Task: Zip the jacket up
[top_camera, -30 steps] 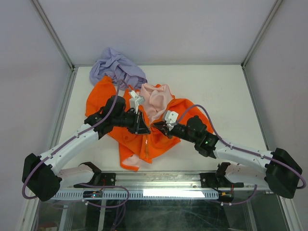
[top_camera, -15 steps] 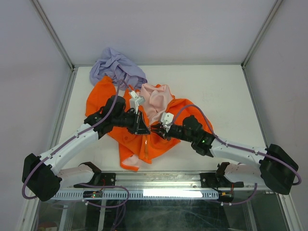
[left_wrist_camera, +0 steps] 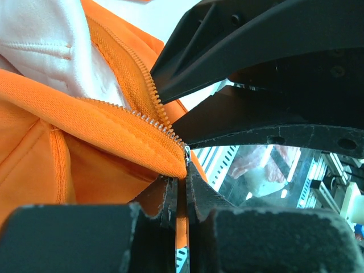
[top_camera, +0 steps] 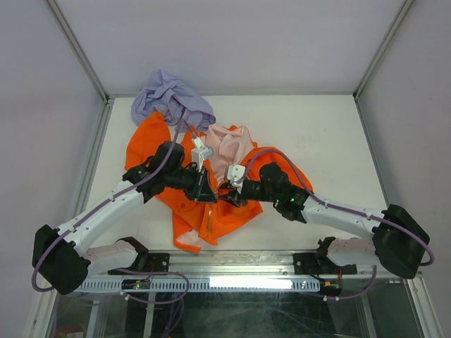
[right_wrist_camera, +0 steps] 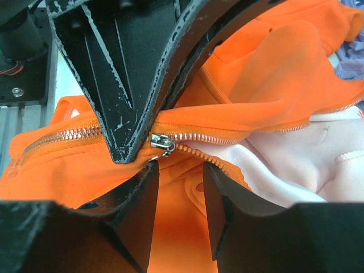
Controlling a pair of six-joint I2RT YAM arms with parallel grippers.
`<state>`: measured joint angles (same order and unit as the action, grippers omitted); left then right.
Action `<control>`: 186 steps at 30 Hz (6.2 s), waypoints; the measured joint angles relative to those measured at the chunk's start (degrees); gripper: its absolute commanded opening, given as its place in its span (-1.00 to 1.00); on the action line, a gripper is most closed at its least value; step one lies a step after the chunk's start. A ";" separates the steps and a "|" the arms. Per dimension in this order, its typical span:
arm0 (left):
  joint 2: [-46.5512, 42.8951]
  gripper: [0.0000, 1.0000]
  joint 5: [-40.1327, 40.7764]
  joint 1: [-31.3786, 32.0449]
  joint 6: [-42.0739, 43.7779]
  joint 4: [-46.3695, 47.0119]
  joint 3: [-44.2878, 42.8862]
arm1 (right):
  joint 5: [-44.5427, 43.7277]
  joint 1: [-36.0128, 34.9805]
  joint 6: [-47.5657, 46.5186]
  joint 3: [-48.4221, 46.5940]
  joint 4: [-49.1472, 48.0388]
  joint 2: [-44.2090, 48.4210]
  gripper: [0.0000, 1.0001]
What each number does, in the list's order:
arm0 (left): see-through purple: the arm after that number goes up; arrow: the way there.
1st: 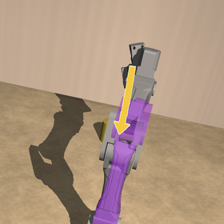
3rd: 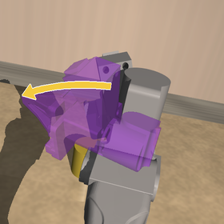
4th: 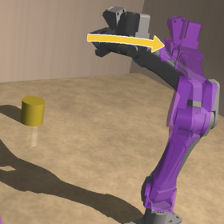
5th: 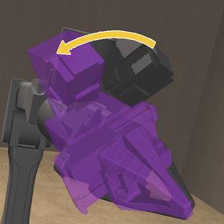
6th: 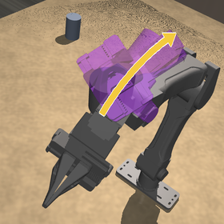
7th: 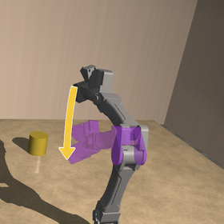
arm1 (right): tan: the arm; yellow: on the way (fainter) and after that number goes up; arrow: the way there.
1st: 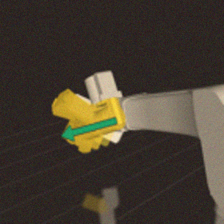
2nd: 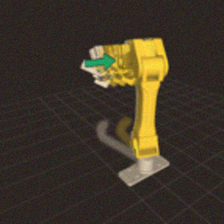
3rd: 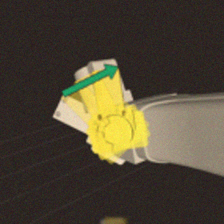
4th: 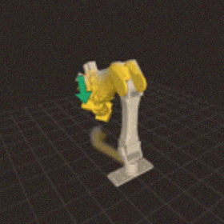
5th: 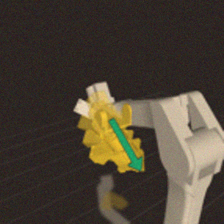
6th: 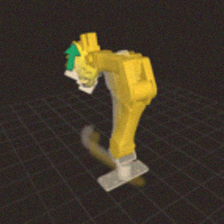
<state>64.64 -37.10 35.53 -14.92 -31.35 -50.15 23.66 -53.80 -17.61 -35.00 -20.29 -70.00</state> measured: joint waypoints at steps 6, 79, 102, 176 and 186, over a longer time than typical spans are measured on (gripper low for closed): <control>0.00 -1.00 -0.52 0.00 4.28 -3.72 -1.42 | 2.64 0.09 -1.14 -3.98 5.92 -1.25 -0.19; -3.28 -1.00 6.29 -0.24 19.82 -9.79 -5.88 | -6.82 -2.10 -1.79 -0.68 -5.99 -0.85 -0.91; -3.26 -1.00 4.68 -0.24 21.88 -10.67 -6.62 | 4.70 -0.02 -1.18 -0.98 -3.80 -1.81 -0.18; -6.73 -0.08 22.82 0.79 23.80 -4.15 -13.73 | -10.64 58.29 6.71 -43.39 42.07 -2.97 -0.64; -13.60 0.98 32.48 0.74 15.30 -4.46 -14.12 | -12.79 62.18 15.41 -27.02 35.19 26.97 0.71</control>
<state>51.05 -4.62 36.27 0.38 -35.81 -64.27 10.87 8.38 -2.20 -62.02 14.90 -43.03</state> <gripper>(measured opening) 0.896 0.799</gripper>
